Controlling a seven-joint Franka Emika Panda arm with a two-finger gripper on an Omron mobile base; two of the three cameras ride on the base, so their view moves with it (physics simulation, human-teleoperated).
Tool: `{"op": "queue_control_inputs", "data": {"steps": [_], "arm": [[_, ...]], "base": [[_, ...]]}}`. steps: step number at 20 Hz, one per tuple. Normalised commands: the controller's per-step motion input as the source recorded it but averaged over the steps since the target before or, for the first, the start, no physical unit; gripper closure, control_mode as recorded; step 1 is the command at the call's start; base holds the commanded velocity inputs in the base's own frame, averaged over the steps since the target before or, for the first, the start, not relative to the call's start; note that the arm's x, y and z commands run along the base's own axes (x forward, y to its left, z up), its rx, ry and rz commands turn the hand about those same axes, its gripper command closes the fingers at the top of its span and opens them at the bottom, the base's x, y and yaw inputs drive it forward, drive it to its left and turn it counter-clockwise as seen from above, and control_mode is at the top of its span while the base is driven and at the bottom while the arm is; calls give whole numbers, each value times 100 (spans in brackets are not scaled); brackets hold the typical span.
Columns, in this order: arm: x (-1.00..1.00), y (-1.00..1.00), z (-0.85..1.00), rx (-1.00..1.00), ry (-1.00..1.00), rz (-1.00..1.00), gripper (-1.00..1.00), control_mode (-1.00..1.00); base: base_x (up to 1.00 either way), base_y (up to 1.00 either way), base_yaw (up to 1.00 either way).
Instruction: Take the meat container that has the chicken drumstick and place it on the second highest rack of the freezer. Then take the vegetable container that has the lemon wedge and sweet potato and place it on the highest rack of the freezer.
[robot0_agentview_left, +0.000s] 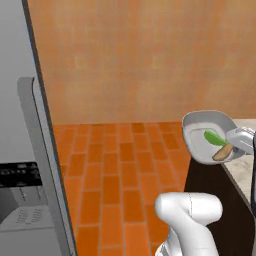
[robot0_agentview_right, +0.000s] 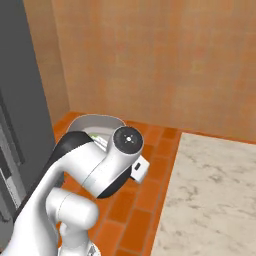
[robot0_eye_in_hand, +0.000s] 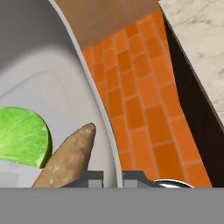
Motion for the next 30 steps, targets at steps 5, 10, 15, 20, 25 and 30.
{"op": "queue_control_inputs", "data": {"steps": [5,10,15,20,25,30], "arm": [[0,0,0,0,0,0,100,100],[0,0,0,0,0,0,100,100],[0,0,0,0,0,0,100,100],[0,0,0,0,0,0,100,100],[0,0,0,0,0,0,100,100],[0,0,0,0,0,0,100,100]], "base": [[100,-49,5],[100,-9,0],[100,-1,0],[100,0,4],[94,0,41],[32,0,99]]}}
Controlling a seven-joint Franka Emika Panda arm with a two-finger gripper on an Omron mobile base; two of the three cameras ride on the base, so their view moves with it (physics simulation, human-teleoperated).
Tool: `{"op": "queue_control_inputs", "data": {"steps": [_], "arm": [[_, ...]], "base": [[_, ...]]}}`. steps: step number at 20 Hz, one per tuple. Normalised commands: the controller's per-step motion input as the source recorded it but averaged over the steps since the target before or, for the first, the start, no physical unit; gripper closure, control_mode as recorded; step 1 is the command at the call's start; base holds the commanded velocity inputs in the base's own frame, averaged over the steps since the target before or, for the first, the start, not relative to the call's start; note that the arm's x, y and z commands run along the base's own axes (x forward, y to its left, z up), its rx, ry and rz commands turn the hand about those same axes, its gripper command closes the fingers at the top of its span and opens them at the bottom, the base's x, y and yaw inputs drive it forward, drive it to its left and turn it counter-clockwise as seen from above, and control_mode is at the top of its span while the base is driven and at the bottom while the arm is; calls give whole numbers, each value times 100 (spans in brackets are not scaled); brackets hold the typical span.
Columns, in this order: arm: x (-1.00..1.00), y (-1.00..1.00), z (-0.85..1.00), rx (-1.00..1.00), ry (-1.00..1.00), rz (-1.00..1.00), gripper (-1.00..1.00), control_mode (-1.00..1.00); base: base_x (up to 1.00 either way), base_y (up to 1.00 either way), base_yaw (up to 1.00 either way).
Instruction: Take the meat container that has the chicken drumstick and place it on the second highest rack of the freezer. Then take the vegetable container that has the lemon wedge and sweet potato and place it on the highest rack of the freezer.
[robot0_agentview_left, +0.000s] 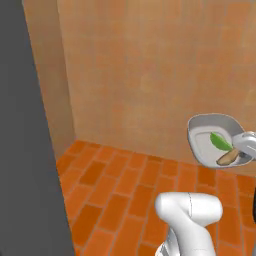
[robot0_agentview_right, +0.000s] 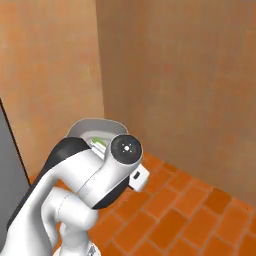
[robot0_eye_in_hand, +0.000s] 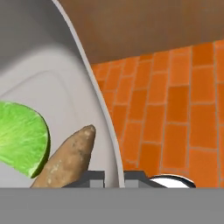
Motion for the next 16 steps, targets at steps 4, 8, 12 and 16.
{"op": "queue_control_inputs", "data": {"steps": [4,8,12,16], "arm": [[0,0,0,0,0,0,100,100],[0,0,0,0,0,0,100,100],[0,0,0,0,0,0,100,100],[0,0,0,0,0,0,100,100]], "base": [[5,0,100],[4,-13,89],[2,-33,57],[6,-23,41]]}}
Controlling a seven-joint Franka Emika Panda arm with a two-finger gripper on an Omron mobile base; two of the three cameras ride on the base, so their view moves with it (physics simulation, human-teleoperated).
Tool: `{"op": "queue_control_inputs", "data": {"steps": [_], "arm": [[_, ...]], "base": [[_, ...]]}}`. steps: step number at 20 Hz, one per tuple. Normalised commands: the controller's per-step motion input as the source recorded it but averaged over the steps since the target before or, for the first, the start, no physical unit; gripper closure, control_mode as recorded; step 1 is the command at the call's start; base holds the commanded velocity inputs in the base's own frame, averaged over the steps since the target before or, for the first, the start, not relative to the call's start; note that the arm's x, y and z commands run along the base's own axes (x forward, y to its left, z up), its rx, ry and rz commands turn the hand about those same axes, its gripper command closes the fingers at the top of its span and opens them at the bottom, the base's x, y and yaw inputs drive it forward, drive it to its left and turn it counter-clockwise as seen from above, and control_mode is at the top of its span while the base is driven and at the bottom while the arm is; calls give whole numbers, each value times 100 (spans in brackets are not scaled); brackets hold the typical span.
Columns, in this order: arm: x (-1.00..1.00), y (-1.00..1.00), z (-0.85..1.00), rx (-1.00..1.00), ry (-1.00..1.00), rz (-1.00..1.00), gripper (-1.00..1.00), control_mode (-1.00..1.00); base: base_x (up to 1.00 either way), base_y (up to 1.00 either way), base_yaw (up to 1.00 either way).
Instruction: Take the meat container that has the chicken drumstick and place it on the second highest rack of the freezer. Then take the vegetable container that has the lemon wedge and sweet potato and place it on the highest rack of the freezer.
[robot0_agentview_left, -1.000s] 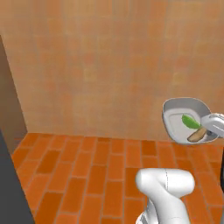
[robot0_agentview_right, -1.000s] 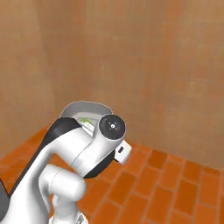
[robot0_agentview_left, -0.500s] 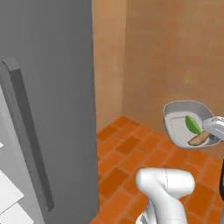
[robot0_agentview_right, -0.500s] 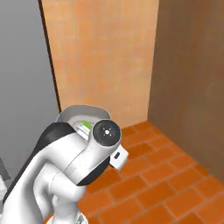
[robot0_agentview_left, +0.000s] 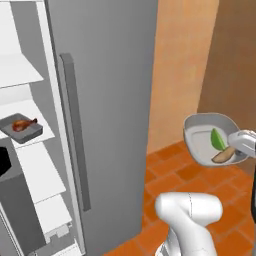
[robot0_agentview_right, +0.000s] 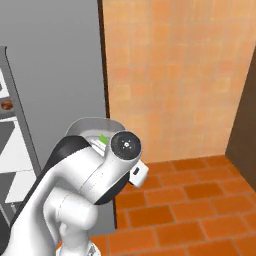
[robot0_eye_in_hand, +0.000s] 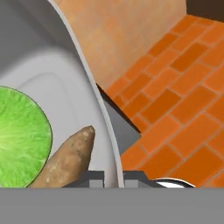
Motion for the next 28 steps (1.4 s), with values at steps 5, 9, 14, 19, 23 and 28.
{"op": "queue_control_inputs", "data": {"steps": [5,9,14,19,23,28], "arm": [[0,0,0,0,0,0,100,100],[0,0,0,0,0,0,100,100],[0,0,0,0,0,0,100,100],[0,0,0,0,0,0,100,100],[0,0,0,0,0,0,100,100],[0,0,0,0,0,0,100,100]], "base": [[5,50,44],[8,35,62],[29,6,41],[33,36,22],[48,45,38],[19,-22,51]]}}
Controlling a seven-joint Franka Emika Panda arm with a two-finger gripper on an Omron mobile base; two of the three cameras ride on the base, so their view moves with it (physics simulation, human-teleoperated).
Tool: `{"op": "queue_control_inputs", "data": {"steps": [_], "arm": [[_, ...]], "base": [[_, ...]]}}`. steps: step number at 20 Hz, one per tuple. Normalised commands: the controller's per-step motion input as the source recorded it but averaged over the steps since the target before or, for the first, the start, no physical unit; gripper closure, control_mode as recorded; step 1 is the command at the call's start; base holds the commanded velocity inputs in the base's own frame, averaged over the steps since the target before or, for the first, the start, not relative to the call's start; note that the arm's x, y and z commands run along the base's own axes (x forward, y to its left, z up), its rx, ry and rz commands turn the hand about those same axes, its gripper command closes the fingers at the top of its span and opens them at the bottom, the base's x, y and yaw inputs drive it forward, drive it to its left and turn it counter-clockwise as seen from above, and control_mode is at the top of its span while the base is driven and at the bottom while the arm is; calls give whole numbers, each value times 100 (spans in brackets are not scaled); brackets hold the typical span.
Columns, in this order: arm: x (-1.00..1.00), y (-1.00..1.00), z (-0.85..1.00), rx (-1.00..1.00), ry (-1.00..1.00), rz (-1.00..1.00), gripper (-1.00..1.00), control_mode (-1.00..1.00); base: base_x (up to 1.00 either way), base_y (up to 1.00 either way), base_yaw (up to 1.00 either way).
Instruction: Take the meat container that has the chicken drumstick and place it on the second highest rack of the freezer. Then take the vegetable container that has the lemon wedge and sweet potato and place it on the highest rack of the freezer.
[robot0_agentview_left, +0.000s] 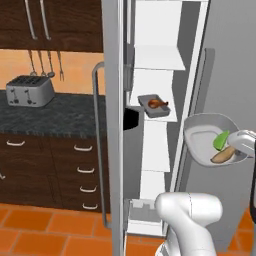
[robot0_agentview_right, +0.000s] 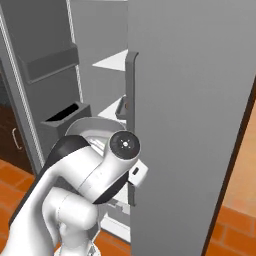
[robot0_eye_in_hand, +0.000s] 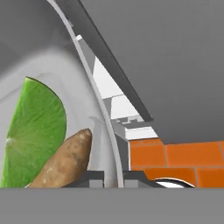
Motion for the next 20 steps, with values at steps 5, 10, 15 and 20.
{"op": "queue_control_inputs", "data": {"steps": [5,10,15,20], "arm": [[0,0,0,0,0,0,100,100],[0,0,0,0,0,0,100,100],[0,0,0,0,0,0,100,100],[0,0,0,0,0,0,100,100]], "base": [[0,-17,33],[15,-1,7],[0,0,0],[0,0,0]]}}
